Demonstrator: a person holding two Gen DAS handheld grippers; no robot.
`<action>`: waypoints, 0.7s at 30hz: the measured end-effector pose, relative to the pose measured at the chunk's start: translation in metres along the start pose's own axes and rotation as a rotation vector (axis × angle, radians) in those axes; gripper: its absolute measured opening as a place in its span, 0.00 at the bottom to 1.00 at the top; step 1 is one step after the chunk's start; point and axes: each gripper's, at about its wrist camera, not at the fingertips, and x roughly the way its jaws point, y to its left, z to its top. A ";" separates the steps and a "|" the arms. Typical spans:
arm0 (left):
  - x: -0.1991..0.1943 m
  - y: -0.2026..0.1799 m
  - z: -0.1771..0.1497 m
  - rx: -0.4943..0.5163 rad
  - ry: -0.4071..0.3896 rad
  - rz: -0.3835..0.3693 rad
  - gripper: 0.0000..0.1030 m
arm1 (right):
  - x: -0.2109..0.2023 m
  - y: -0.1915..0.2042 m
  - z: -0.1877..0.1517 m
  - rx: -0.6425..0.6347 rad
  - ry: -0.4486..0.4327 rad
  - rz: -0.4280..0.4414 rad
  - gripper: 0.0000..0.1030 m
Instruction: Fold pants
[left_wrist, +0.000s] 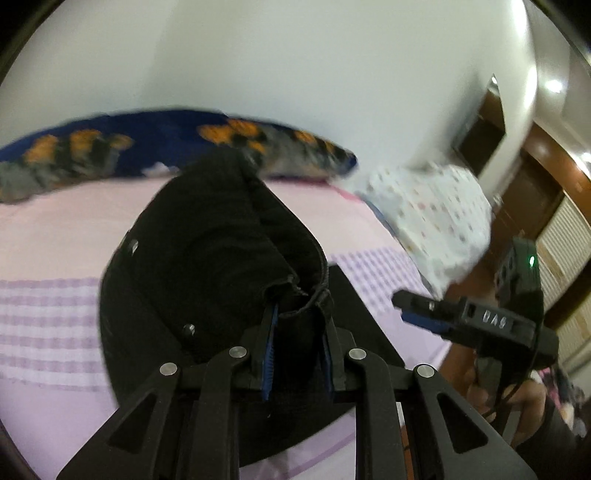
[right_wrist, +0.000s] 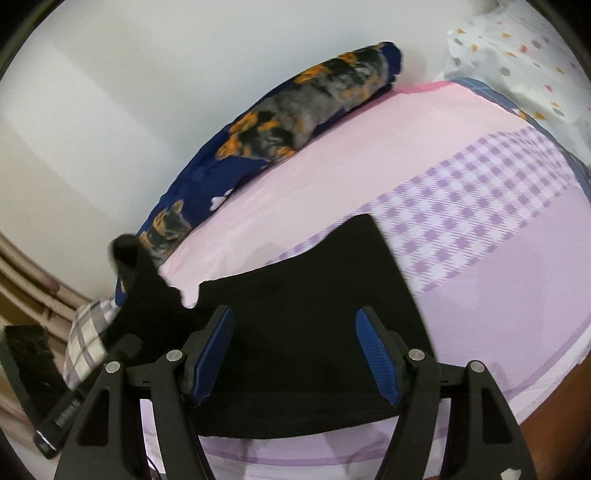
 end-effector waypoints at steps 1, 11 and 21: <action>0.011 -0.006 -0.002 0.005 0.029 -0.006 0.20 | 0.000 -0.006 0.001 0.008 0.006 0.010 0.66; 0.058 -0.037 -0.029 0.156 0.177 0.089 0.28 | 0.018 -0.024 -0.006 -0.007 0.113 0.123 0.67; -0.015 -0.011 -0.008 0.138 0.040 0.049 0.49 | 0.060 -0.015 0.005 -0.035 0.259 0.236 0.71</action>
